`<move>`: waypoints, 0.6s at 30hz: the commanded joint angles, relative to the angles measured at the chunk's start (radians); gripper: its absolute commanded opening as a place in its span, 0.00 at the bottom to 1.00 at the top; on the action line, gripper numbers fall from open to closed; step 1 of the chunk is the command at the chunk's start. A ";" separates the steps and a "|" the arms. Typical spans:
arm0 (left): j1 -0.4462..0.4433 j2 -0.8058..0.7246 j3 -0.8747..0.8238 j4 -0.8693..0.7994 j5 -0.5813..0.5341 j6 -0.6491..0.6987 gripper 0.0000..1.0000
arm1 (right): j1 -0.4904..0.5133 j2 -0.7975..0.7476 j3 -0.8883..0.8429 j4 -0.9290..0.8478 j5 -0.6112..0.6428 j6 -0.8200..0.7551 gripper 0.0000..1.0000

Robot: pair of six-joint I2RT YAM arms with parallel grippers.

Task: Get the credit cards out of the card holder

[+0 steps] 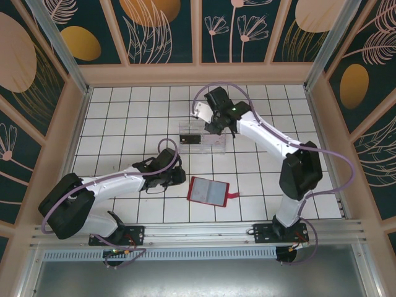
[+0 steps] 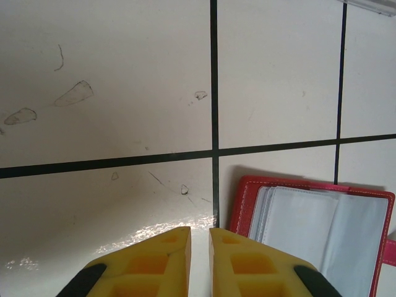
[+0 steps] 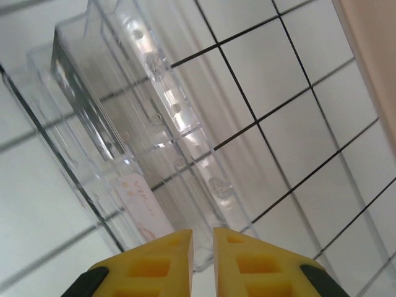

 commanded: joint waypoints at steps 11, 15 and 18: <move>-0.002 0.102 0.026 -0.028 0.119 0.042 0.17 | 0.161 -0.169 -0.351 0.118 -0.087 0.893 0.17; -0.015 0.115 0.012 -0.063 0.125 0.039 0.16 | 0.204 -0.194 -0.421 0.149 -0.087 0.948 0.17; -0.037 0.138 0.011 -0.085 0.135 0.040 0.17 | 0.211 -0.210 -0.464 0.161 -0.087 0.971 0.17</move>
